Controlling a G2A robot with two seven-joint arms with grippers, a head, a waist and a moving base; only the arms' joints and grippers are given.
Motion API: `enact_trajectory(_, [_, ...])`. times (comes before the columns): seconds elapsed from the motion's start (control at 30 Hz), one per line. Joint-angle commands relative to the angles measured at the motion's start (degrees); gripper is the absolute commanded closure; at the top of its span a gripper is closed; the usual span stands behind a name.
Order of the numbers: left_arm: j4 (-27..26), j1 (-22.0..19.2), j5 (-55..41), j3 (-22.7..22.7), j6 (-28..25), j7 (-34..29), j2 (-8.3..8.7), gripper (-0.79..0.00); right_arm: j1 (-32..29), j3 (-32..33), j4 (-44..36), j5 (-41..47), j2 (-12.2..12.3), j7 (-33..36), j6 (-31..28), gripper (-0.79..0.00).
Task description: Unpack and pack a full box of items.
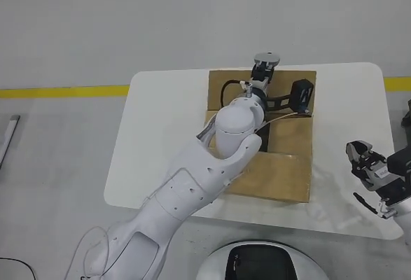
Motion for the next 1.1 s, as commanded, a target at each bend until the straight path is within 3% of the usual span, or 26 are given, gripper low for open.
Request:
enact_trajectory(0.0, [0.73, 0.03, 0.31, 0.17, 0.23, 0.10, -0.30, -0.785, 0.07, -0.09, 0.02, 0.12, -0.03, 0.10, -0.07, 0.000])
enact_trajectory(0.17, [0.83, 0.33, 0.58, -0.46, 0.41, -0.23, -0.82, -0.785, 0.20, -0.24, 0.13, 1.82, -0.15, 0.33, 0.00, 0.000])
enact_trajectory(0.3, [-2.54, 1.85, -1.08, -3.29, 1.75, -1.97, -0.82, -0.785, 0.70, -0.28, 0.44, 10.20, -0.50, -1.51, -0.43, 0.000])
enact_trajectory(0.47, [-11.84, 7.29, -5.67, -9.41, 2.87, -6.36, -0.14, -0.785, 1.90, 0.64, -0.24, 21.28, -0.60, -1.53, -5.00, 0.000])
enact_trajectory(0.63, [-24.53, 16.07, -7.80, -15.56, 1.10, -11.82, 1.17, -0.785, 3.61, -0.18, -0.48, 31.03, 0.00, 6.57, -14.80, 0.000])
enact_trajectory(0.7, [-30.01, 20.40, -9.00, -18.07, 0.63, -13.39, 1.69, -0.785, 4.60, -0.44, -0.14, 33.20, 0.45, 11.47, -18.81, -0.068])
enact_trajectory(0.77, [-35.43, 24.53, -10.32, -20.30, 0.59, -14.96, 2.10, -0.785, 5.30, -0.74, 0.65, 35.13, 0.78, 14.99, -20.49, -0.197])
enact_trajectory(0.83, [-39.84, 28.20, -10.96, -21.81, -0.45, -16.30, 2.48, -0.785, 5.87, -1.37, 0.70, 35.95, 1.13, 18.96, -21.51, -0.493])
enact_trajectory(0.87, [-41.73, 29.77, -10.88, -22.45, -0.90, -16.94, 2.65, -0.785, 6.30, -1.19, 0.72, 35.08, 1.30, 20.49, -21.91, -0.785])
enact_trajectory(1.07, [-47.65, 35.65, -10.21, -24.16, -0.19, -18.86, 3.12, -0.785, 6.46, -1.02, 0.75, 34.52, 1.35, 20.86, -21.88, -0.785])
